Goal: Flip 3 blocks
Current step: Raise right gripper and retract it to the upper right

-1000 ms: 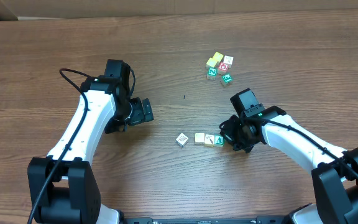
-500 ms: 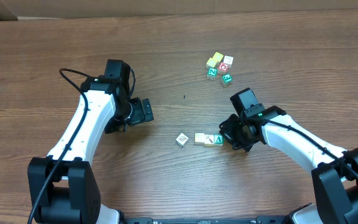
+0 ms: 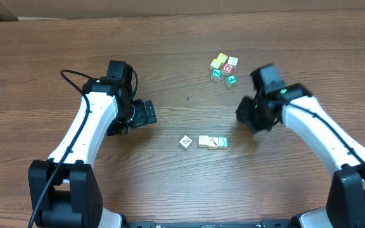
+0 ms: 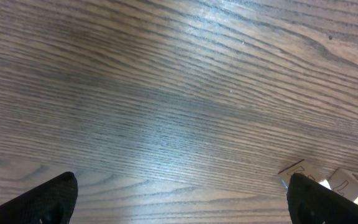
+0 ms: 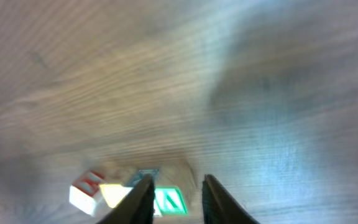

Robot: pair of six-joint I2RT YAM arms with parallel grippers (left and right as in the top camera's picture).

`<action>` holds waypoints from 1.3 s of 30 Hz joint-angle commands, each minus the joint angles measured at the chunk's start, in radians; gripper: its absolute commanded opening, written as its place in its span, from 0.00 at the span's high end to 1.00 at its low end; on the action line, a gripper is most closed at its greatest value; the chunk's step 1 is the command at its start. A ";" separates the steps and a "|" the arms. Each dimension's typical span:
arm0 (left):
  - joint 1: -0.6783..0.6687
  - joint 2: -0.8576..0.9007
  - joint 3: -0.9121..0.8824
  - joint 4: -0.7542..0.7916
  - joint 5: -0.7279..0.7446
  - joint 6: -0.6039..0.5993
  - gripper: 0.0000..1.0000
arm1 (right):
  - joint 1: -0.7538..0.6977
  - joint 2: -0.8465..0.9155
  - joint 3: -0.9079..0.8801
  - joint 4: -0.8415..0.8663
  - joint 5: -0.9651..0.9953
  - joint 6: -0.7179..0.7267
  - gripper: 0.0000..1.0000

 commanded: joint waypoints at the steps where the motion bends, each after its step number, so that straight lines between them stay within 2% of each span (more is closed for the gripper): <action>1: 0.000 -0.010 0.006 0.003 0.004 0.004 0.00 | -0.063 -0.003 0.064 -0.003 0.011 -0.115 0.50; 2: 0.000 -0.010 0.006 0.004 0.004 0.004 0.00 | -0.082 -0.003 0.067 0.000 0.011 -0.115 0.35; 5: 0.000 -0.010 0.006 0.005 0.005 0.004 0.00 | -0.134 -0.003 0.067 -0.002 0.011 -0.115 0.00; 7: 0.000 -0.010 0.006 0.084 -0.008 0.008 0.00 | -0.156 -0.003 0.067 -0.009 0.011 -0.115 0.00; 9: 0.000 -0.010 0.007 0.159 0.055 0.008 0.00 | -0.168 -0.003 0.067 -0.008 0.011 -0.114 0.00; 13: -0.002 -0.010 0.005 0.150 0.118 0.008 0.00 | -0.171 -0.003 0.067 -0.007 0.011 -0.114 0.00; 17: -0.011 -0.009 -0.005 0.116 0.095 0.012 0.00 | -0.171 -0.003 0.067 -0.008 0.011 -0.114 0.00; 18: -0.015 -0.009 -0.012 0.116 0.101 0.023 0.06 | -0.171 -0.003 0.067 -0.008 0.011 -0.114 0.00; 19: -0.022 -0.008 -0.017 0.116 0.115 0.043 0.37 | -0.171 -0.003 0.067 -0.008 0.011 -0.114 0.00; 20: -0.029 -0.006 -0.021 0.105 0.121 0.054 0.81 | -0.171 -0.003 0.067 -0.008 0.011 -0.114 0.00; 21: -0.035 -0.004 -0.022 0.095 0.121 0.055 0.94 | -0.171 -0.003 0.067 -0.008 0.011 -0.114 0.00; 24: -0.069 0.000 -0.035 0.058 0.119 0.108 0.96 | -0.171 -0.003 0.067 -0.008 0.011 -0.114 0.00; 27: -0.124 0.002 -0.074 0.068 0.091 0.109 0.96 | -0.171 -0.003 0.067 -0.008 0.011 -0.114 0.00; 34: -0.260 0.003 -0.181 0.242 -0.051 0.110 0.96 | -0.171 -0.003 0.067 -0.008 0.011 -0.114 0.00; 39: -0.297 0.003 -0.199 0.340 -0.052 0.117 0.96 | -0.171 -0.003 0.067 -0.008 0.011 -0.114 0.00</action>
